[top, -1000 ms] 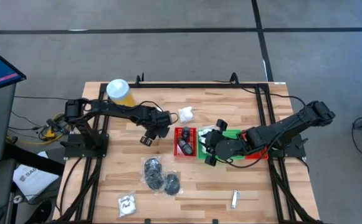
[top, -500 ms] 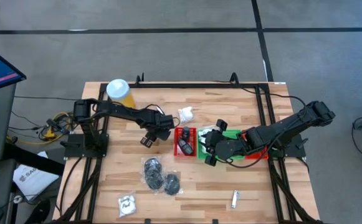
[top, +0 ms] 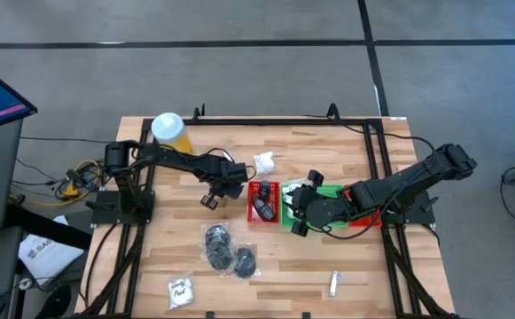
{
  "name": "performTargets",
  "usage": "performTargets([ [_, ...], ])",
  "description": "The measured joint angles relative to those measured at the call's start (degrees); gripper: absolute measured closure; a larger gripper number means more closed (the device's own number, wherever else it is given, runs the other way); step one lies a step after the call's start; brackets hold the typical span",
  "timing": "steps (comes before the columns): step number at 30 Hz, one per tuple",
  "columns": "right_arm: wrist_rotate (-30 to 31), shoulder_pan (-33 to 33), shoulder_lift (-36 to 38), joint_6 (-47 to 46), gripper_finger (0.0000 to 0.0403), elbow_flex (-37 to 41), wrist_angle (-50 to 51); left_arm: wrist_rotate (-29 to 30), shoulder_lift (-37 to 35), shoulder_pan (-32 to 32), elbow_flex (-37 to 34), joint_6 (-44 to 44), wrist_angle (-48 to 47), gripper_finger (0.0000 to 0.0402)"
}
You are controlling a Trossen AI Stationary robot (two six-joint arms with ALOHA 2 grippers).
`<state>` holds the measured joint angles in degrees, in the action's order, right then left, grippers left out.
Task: Pick & Place Travel size toiletries
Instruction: Put the silver nail cutter into the right red bin
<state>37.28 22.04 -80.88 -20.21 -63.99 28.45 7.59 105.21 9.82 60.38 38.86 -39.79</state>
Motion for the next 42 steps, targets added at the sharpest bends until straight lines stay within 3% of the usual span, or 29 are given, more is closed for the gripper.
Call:
performTargets([
  [16,0.0,0.0,0.0,-0.8,0.0290,0.0,0.0,-0.4,-1.3,0.0,-0.3,-9.2,0.3,0.0392],
  [30,0.0,0.0,0.0,-0.9,0.0290,0.0,0.0,-5.6,-17.1,-0.7,-0.3,-15.6,5.1,0.0392],
  [42,0.1,-0.1,0.0,-0.8,0.0290,0.0,-1.1,-12.5,-26.1,-4.4,-0.2,-20.2,17.2,0.0392],
])
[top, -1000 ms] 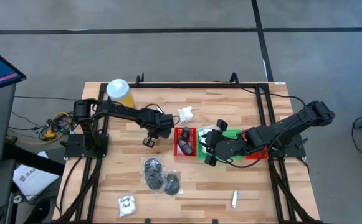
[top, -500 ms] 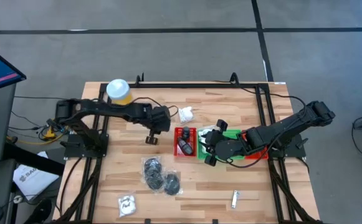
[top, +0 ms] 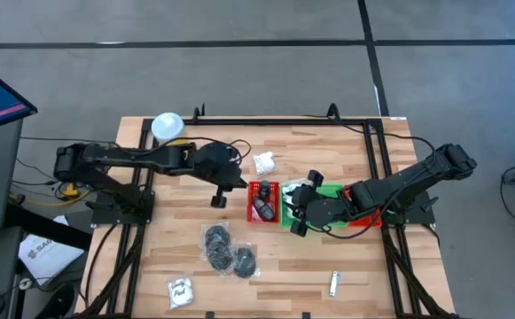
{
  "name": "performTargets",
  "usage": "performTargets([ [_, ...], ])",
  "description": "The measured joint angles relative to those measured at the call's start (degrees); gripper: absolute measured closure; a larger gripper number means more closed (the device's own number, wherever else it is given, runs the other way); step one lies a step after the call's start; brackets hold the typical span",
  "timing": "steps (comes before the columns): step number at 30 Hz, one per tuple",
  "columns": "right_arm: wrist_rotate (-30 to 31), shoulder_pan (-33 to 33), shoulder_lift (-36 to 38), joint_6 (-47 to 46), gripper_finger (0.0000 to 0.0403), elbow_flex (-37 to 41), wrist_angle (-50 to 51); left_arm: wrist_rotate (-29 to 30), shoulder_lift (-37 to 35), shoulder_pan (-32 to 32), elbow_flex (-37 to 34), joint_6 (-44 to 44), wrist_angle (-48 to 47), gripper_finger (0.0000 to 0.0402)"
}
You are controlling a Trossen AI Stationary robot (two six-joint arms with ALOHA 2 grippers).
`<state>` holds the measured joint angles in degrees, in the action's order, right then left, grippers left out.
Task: Pick & Place Travel size toiletries
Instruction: Put the silver nail cutter into the right red bin
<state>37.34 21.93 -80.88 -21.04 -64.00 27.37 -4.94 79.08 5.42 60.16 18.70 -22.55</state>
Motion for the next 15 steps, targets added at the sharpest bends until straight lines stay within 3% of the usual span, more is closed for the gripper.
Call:
performTargets([
  [15,0.4,-0.3,0.0,5.9,0.0290,0.0,-6.9,-1.0,-0.2,-5.2,0.0,-6.1,24.7,0.0392],
])
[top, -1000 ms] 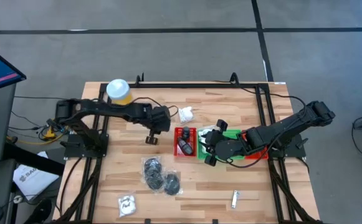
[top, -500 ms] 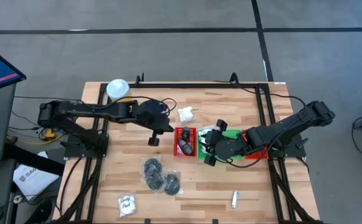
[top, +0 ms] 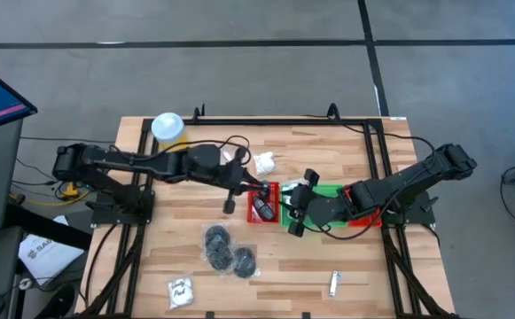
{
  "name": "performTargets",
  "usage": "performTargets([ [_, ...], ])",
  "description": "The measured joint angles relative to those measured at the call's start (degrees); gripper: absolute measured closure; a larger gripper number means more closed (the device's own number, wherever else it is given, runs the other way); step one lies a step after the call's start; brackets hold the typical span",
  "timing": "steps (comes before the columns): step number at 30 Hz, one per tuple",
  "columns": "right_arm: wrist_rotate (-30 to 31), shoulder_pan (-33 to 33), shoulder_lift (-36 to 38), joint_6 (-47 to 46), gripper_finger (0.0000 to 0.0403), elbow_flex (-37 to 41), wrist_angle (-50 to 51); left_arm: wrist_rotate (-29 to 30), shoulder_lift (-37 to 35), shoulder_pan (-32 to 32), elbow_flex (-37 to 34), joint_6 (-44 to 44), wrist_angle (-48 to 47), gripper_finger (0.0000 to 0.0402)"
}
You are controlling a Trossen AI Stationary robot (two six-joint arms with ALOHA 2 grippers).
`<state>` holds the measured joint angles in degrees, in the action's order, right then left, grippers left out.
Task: Pick & Place Travel size toiletries
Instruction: Put the silver nail cutter into the right red bin
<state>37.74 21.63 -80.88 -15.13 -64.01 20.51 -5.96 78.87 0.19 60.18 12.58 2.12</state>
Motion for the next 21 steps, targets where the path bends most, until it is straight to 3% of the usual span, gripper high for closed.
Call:
performTargets([
  [12,0.0,-3.6,0.0,10.7,0.0290,0.0,-13.0,0.1,0.0,-1.7,0.0,0.0,7.3,0.0392],
  [21,-0.2,-4.0,0.0,11.2,0.0290,0.0,-15.4,0.4,0.0,-1.7,0.0,0.4,10.7,0.0393],
])
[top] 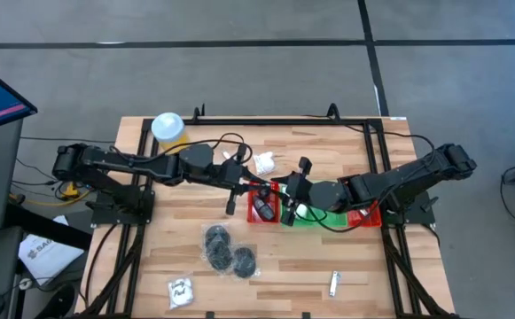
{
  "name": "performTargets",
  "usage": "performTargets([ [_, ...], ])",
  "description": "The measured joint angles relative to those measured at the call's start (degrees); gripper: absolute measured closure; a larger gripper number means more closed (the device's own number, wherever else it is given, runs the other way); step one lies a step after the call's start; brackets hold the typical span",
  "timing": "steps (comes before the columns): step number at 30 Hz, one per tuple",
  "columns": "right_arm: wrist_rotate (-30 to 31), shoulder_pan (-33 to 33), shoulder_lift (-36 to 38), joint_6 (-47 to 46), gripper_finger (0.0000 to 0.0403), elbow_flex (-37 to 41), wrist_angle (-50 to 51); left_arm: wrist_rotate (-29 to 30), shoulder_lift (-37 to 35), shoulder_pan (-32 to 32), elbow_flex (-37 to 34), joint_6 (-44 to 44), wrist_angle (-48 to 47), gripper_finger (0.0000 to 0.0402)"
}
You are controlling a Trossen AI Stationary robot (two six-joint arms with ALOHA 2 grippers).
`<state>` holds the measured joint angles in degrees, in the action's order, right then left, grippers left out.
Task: Pick & Place Travel size toiletries
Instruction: Put the silver nail cutter into the right red bin
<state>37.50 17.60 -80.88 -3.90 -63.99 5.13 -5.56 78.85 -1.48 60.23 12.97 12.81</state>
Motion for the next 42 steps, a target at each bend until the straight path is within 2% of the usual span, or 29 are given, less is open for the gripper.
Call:
performTargets([
  [19,-0.7,1.3,0.0,4.3,0.0290,0.0,-6.4,0.0,0.3,0.0,0.0,0.2,3.3,0.0393],
  [24,-4.5,-0.2,0.0,4.6,0.0291,0.0,-9.0,0.0,1.4,0.0,0.0,0.2,4.3,0.0393],
  [28,-5.1,-1.1,0.0,4.6,0.0313,0.1,-8.2,0.0,2.5,0.1,0.2,0.2,5.7,0.0393],
  [33,-4.7,-1.1,-0.9,5.6,0.0380,0.1,-7.5,-0.9,3.1,0.0,0.0,0.2,5.5,0.0390],
  [42,-4.8,-1.1,-0.8,5.2,0.0379,0.0,-7.0,-0.4,3.0,0.0,0.0,0.1,5.8,0.0382],
])
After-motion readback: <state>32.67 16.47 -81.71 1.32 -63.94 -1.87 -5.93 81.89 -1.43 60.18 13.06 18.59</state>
